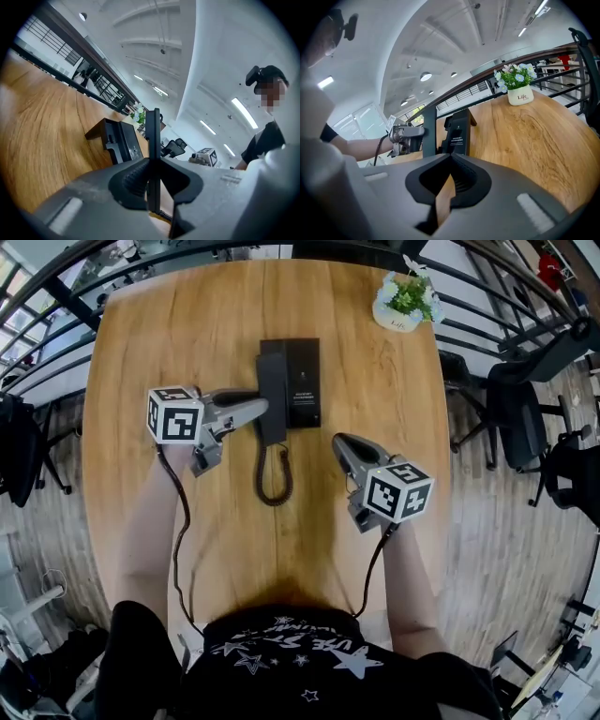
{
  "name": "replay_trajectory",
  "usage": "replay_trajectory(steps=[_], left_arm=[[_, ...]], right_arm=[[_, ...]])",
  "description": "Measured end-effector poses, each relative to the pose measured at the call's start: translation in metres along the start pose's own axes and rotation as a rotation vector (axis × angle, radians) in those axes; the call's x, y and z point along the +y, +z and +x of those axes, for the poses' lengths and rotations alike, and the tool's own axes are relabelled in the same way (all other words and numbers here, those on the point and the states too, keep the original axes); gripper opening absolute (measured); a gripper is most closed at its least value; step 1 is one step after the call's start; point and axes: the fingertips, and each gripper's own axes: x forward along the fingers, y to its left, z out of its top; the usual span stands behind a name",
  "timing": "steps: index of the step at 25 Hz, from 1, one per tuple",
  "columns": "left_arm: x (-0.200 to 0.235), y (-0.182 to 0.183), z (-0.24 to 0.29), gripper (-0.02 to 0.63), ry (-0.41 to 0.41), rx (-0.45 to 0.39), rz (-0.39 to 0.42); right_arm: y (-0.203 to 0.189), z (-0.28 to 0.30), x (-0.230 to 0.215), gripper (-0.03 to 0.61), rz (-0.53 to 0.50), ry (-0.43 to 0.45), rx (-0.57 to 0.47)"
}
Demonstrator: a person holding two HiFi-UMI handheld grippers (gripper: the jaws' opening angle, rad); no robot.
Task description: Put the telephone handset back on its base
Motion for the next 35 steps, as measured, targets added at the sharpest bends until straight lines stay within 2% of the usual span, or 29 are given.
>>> replay_trajectory(steps=[7,19,26,35], left_arm=[[0.02,0.009,0.005,0.075,-0.04,-0.028,-0.046],[0.04,0.017,0.016,0.08,-0.099,0.033,-0.005],[0.056,0.005,0.021,0.089,-0.058,0.085,-0.038],[0.069,0.001,0.023,0.104,0.018,0.095,-0.057]], right_arm=[[-0.007,0.02,-0.008,0.0,0.011,0.009,0.029],[-0.013,0.032,-0.017,0.0,0.044,0.008,0.04],[-0.015,0.038,-0.018,0.0,0.06,0.019,0.043],[-0.017,0.038,-0.017,0.0,0.066,0.022,0.042]])
